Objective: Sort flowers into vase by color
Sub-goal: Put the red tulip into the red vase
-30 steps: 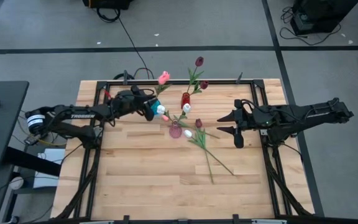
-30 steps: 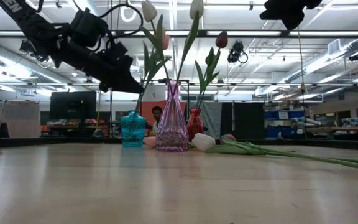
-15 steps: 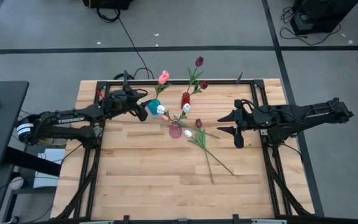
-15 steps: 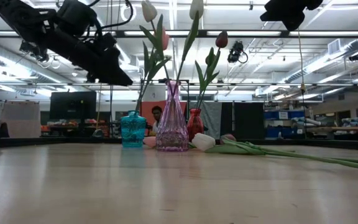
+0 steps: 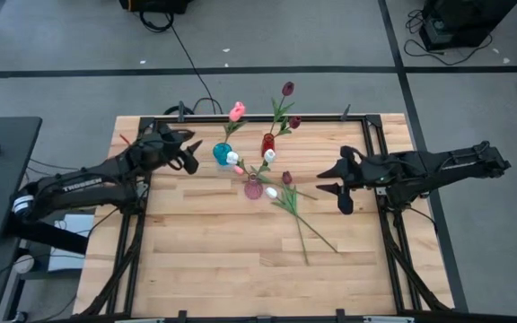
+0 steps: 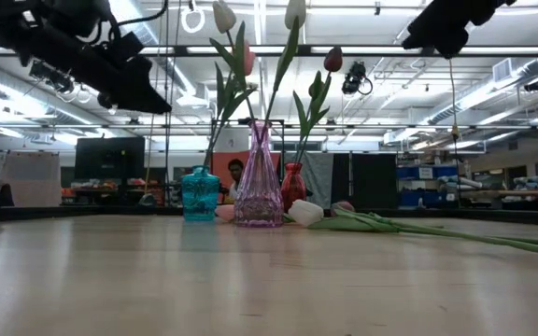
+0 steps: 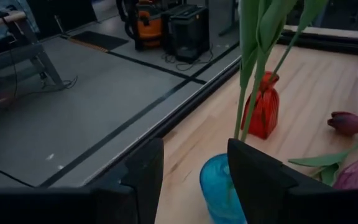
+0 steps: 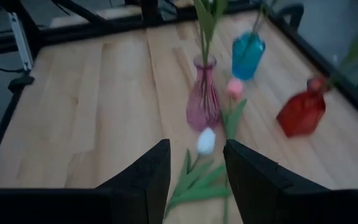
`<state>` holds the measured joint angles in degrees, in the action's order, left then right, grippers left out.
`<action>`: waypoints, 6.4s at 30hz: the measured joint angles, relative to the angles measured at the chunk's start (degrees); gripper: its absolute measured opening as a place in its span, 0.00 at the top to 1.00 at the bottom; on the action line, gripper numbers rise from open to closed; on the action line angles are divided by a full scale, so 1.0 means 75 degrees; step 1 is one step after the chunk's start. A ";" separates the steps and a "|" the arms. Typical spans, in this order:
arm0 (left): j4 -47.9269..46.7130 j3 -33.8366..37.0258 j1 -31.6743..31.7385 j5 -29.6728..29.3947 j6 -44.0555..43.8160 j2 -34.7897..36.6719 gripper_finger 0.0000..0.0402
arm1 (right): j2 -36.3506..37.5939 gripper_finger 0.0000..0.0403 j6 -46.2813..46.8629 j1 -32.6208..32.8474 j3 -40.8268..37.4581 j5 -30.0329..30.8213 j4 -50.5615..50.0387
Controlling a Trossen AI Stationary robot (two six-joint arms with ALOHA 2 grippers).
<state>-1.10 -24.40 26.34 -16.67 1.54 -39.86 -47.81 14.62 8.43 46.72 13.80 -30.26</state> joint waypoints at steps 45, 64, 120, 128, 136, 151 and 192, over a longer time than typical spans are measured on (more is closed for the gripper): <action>0.3656 0.1772 -0.1485 0.0055 -0.1447 0.0864 0.54 | -0.7520 0.62 0.3596 0.0375 0.2063 -0.0722 -0.1470; 0.3587 0.1772 -0.1482 0.0215 -0.1444 0.0867 0.54 | -0.6154 0.98 0.2998 0.0247 0.1714 -0.0822 -0.3048; 0.5597 -0.1413 -0.5565 -0.0779 -0.0426 -0.6085 0.56 | -0.5043 0.96 -0.0837 0.0504 0.1731 -0.0019 0.3434; 0.4442 -0.1493 -0.5752 -0.0136 0.0013 -0.5679 0.57 | -0.4027 0.96 -0.0258 0.0498 0.1731 0.0258 0.0866; 0.3179 -0.1483 -0.5507 -0.0533 -0.0279 -0.5693 0.57 | -0.3776 0.96 0.0020 0.0414 0.1731 -0.0338 -0.0651; 0.4980 -0.1489 -0.5530 -0.0274 -0.0267 -0.5690 0.57 | -0.3435 0.96 -0.0984 0.0357 0.1731 -0.0028 0.0321; 0.4485 -0.1463 -0.5771 -0.0946 -0.0204 -0.5328 0.57 | -0.5257 0.97 -0.4903 -0.2294 -0.1173 -0.0259 1.2765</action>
<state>32.54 -35.38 -16.94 -23.76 0.02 -79.82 -87.24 -22.15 -8.78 37.92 11.86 65.48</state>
